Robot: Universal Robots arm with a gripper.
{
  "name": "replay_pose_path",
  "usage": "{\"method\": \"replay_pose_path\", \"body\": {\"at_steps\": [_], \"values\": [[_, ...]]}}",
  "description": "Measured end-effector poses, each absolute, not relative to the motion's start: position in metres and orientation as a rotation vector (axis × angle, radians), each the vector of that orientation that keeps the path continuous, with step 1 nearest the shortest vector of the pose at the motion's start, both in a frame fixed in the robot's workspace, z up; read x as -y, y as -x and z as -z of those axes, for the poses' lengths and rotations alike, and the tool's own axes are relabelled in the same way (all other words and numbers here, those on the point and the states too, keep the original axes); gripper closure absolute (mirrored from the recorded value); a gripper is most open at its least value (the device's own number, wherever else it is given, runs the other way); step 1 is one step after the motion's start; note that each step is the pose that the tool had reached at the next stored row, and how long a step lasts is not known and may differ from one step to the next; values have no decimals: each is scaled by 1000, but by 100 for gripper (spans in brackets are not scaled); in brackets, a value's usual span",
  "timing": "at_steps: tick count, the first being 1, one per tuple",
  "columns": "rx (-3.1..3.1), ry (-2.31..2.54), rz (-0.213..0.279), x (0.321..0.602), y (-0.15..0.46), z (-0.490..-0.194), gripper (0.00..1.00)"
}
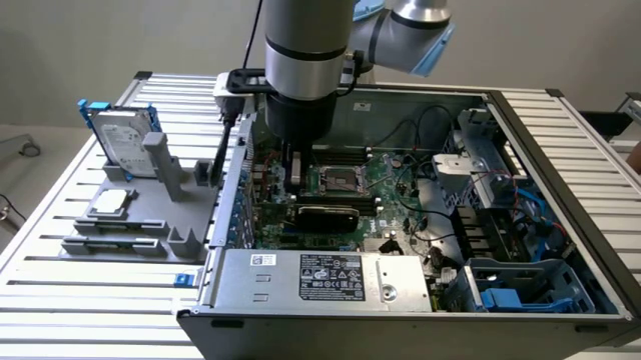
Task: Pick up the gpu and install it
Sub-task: 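Insert the gpu into the slot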
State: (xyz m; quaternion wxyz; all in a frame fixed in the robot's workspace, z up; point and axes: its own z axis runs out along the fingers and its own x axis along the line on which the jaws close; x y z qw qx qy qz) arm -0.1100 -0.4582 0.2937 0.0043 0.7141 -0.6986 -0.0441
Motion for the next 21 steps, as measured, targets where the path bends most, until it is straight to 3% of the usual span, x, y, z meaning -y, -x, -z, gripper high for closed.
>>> {"method": "replay_pose_path", "body": {"at_steps": [11,21], "values": [[2179,-2226,161,468,95,-339,89],[2176,-2222,169,470,94,-342,89]]}}
